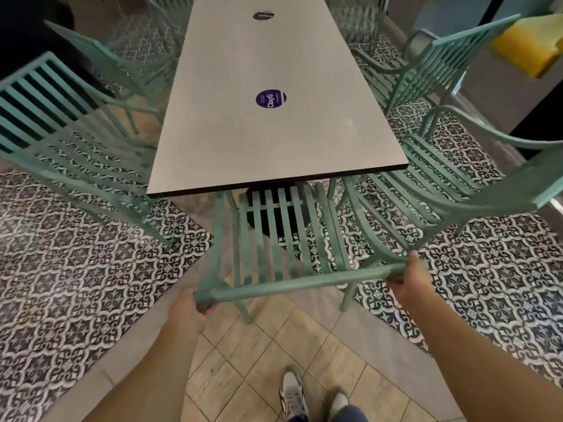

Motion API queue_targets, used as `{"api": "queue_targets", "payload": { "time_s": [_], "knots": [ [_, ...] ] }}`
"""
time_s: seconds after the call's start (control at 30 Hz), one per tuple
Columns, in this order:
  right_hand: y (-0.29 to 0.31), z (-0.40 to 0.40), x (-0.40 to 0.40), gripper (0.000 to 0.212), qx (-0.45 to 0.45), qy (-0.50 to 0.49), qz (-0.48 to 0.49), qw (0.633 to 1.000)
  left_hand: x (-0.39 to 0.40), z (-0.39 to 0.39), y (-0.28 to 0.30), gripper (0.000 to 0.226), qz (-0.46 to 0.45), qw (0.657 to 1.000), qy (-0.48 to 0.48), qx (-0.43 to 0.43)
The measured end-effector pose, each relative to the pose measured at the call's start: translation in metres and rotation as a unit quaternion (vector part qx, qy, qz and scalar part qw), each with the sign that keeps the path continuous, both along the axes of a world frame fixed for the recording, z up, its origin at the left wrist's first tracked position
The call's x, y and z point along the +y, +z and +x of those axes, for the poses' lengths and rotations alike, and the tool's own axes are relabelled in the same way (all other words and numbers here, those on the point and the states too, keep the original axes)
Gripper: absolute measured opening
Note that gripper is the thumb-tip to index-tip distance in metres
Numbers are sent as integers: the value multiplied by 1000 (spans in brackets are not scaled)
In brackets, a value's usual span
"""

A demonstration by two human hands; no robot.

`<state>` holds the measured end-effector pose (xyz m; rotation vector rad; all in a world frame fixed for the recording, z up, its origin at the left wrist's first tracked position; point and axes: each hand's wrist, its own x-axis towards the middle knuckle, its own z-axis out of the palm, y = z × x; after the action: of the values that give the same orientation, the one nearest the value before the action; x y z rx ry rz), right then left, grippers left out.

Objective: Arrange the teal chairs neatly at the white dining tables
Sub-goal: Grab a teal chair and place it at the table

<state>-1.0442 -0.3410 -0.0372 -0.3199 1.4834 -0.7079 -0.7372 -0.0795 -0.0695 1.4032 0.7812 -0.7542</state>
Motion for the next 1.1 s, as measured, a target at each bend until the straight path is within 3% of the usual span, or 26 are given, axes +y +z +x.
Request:
{"api": "queue_targets", "payload": {
  "time_s": [0.13, 0.23, 0.3, 0.5, 0.77, 1.1],
  "knots": [
    [-1, 16, -17, 39, -33, 8, 2, 999, -20, 12, 7, 18, -18, 1000, -14, 5],
    [-1, 27, -27, 36, -28, 12, 1, 1000, -32, 18, 12, 31, -28, 1000, -5, 6],
    [-2, 33, -31, 31, -18, 13, -6, 1000, -38, 26, 13, 24, 6, 1000, -23, -9],
    [-2, 50, -51, 30, -36, 4, -3, 999, -56, 43, 11, 36, 15, 1000, -7, 8],
    [-6, 56, -55, 30, 40, 3, -3, 999, -58, 45, 10, 33, 17, 1000, 7, 6],
    [-13, 56, -56, 51, 18, -13, 17, 1000, -59, 40, 14, 35, 15, 1000, -10, 21]
  ]
}}
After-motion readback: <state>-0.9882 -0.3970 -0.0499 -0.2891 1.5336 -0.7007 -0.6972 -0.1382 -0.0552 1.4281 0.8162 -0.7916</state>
